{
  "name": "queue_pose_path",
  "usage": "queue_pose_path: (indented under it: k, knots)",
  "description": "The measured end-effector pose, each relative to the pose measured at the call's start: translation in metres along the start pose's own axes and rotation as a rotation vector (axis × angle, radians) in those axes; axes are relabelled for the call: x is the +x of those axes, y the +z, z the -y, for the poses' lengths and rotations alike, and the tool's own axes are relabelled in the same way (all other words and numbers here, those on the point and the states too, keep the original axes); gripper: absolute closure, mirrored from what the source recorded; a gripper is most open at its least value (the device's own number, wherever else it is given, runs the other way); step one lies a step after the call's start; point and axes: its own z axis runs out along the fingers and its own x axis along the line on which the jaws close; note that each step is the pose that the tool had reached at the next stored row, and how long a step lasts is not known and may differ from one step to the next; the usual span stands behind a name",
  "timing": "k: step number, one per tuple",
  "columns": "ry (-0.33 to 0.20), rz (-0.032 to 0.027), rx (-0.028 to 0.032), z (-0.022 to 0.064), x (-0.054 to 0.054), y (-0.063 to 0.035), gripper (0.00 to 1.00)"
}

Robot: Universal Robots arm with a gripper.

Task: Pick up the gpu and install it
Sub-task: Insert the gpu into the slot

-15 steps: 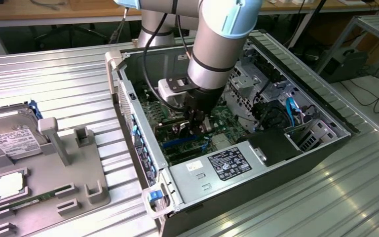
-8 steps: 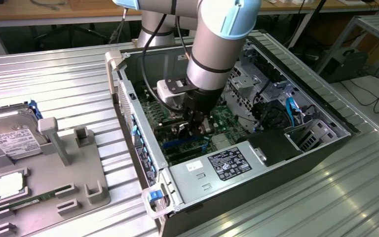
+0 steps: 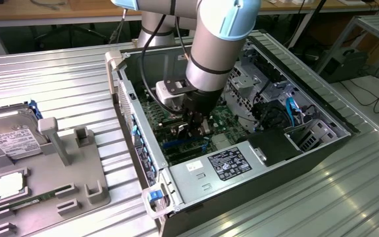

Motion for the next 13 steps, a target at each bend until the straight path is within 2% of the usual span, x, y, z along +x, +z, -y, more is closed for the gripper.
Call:
queue_pose_path:
  k: [13]
  knots:
    - [0.000, -0.0014, -0.0002, -0.0038, 0.0000, 0.0003, 0.72]
